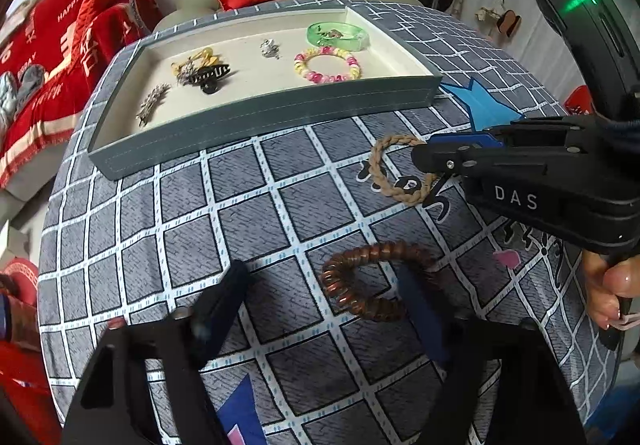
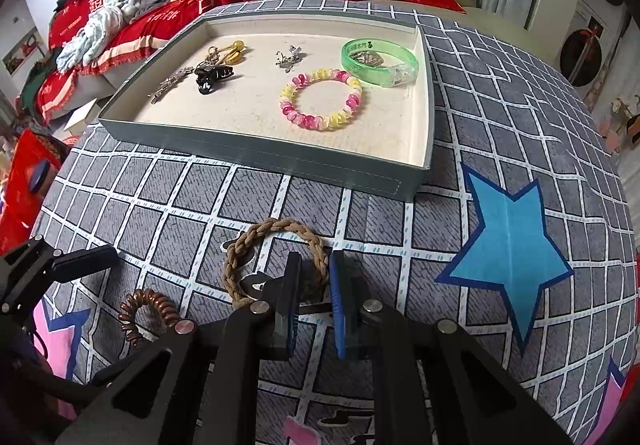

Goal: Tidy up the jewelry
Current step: 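Grasp the brown coiled hair tie with the left tool while the right tool grasps the braided bracelet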

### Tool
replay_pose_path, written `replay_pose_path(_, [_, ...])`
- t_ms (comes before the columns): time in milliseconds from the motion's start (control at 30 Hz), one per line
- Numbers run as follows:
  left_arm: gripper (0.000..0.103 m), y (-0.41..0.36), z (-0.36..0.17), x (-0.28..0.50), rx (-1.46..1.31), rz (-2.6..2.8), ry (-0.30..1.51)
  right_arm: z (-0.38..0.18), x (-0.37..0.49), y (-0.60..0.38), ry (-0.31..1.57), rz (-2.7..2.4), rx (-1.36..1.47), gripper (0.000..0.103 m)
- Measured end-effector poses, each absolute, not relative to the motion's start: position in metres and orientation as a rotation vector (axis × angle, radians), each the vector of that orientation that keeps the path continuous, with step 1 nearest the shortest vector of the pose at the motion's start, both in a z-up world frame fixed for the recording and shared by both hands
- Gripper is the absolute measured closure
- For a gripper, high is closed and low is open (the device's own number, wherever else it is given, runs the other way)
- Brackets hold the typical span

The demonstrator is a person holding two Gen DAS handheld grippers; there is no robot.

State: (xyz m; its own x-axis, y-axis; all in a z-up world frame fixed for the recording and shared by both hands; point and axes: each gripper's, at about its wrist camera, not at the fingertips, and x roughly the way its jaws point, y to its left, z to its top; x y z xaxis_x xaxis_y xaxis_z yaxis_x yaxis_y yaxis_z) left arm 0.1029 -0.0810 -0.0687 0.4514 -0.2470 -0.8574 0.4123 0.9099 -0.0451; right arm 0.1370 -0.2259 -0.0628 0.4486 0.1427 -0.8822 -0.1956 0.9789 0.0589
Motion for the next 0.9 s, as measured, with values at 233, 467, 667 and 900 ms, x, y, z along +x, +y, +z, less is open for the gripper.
replay_pose_path(233, [0.074,-0.084,-0.065,0.099,0.195,-0.430,0.999,-0.062,0.135,-0.221,1.083,0.196,-0.070,0.087])
replay_pose_path(467, [0.075,-0.060,-0.059,0.099,0.094,-0.412,0.987,-0.055,0.126,-0.230,1.050,0.172,-0.006,0.095])
replay_pose_path(667, [0.075,-0.048,-0.050,0.096,0.057,-0.415,0.964,-0.044,0.121,-0.241,1.039,0.162,0.029,0.095])
replay_pose_path(900, [0.075,-0.039,-0.038,0.095,0.033,-0.417,0.933,-0.028,0.114,-0.247,1.008,0.154,0.051,0.095])
